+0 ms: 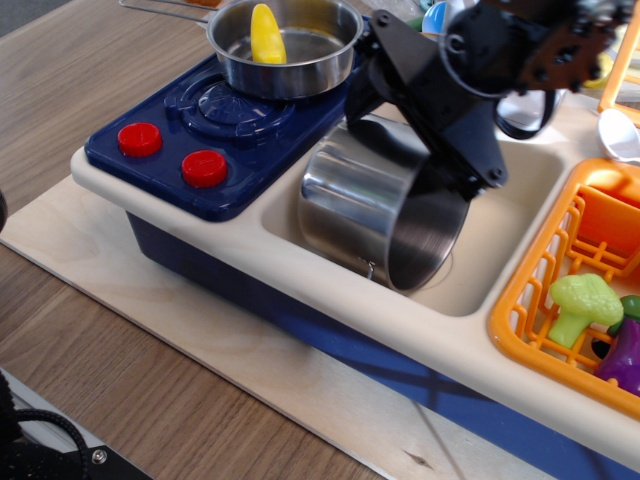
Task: Flip pot upright which is in sink
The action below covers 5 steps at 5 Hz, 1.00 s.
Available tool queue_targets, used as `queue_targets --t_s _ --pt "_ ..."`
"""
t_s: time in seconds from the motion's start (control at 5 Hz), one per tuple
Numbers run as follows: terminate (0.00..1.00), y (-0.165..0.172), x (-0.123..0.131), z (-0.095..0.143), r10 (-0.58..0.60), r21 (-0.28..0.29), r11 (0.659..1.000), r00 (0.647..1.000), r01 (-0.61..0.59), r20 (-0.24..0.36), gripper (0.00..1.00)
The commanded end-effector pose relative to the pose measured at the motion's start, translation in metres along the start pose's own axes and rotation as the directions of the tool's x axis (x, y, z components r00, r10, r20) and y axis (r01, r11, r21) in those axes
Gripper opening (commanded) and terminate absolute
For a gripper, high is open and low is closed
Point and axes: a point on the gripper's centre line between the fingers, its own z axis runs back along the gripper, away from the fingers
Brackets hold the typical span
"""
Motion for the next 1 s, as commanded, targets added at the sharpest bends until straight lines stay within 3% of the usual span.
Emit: queue_targets --t_s 0.0,0.2,0.4,0.6,0.8 --pt "0.00 0.008 0.001 0.001 0.052 -0.103 0.993 0.998 -0.050 0.020 0.00" --pt "0.00 0.013 0.000 -0.001 0.137 -0.249 0.961 0.989 -0.121 0.048 0.00" --pt "0.00 0.018 0.001 -0.002 0.167 -0.340 0.932 0.981 -0.124 0.098 0.00" --pt "0.00 0.019 0.000 -0.003 0.163 -0.367 0.925 0.976 -0.101 0.143 1.00" --pt "1.00 0.019 0.000 -0.003 0.163 -0.367 0.925 0.976 -0.101 0.143 1.00"
